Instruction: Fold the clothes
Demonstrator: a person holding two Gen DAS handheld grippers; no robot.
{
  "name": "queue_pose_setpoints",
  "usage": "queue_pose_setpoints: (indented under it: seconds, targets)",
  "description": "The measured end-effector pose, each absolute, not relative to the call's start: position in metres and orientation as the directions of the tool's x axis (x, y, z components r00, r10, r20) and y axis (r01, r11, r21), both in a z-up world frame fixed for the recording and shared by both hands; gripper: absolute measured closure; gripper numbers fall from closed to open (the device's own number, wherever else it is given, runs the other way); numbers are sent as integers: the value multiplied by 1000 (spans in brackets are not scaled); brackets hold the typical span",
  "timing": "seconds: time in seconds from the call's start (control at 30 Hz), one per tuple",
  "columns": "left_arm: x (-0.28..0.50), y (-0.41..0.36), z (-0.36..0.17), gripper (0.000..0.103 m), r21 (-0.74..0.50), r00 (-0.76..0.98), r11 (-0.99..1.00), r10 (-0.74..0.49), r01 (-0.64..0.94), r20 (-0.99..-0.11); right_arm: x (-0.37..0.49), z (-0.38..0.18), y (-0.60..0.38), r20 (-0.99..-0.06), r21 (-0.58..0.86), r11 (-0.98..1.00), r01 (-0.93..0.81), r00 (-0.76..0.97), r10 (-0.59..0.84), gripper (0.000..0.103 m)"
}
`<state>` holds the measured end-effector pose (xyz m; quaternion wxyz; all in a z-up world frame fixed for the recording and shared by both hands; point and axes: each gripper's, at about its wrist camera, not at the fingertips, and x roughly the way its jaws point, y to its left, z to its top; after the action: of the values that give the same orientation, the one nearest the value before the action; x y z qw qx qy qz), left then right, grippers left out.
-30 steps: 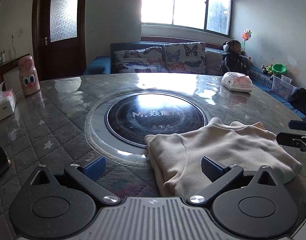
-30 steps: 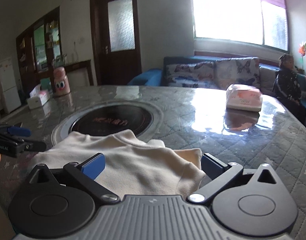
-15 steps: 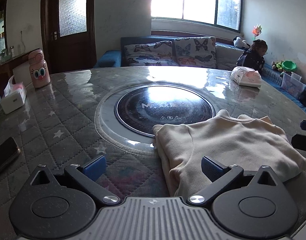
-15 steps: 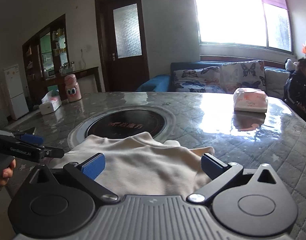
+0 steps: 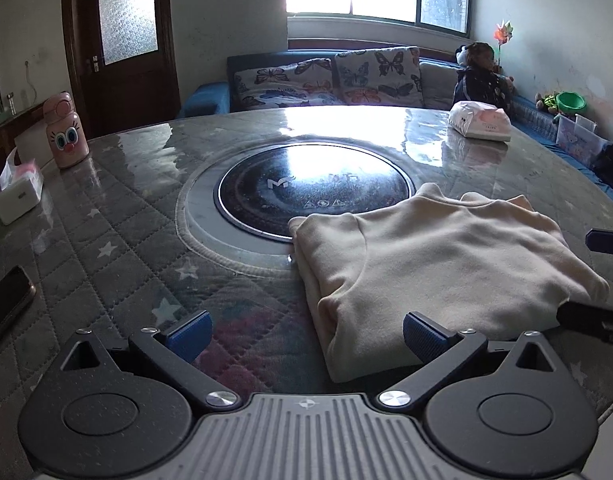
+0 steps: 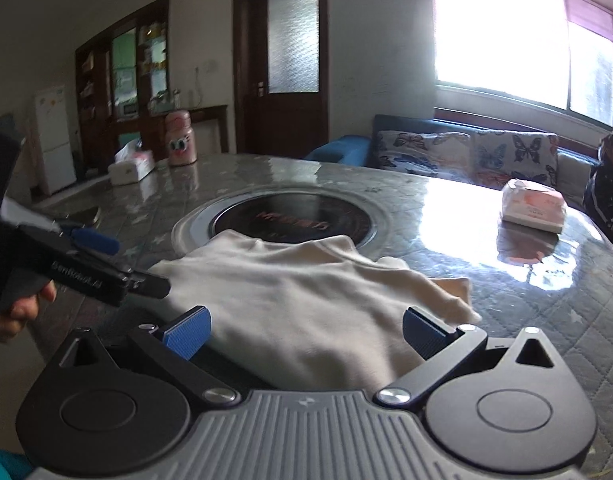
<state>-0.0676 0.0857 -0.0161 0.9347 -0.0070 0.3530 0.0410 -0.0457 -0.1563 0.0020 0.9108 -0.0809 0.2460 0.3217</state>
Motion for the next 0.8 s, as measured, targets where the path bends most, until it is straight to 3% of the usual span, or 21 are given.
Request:
queue_pose_setpoints:
  seconds: [0.8]
  targets:
    - [-72,87,-21,0,-15,712,995,62,-102,-700,-44,-10,-130,-664,-74,806,-587,633,399,0]
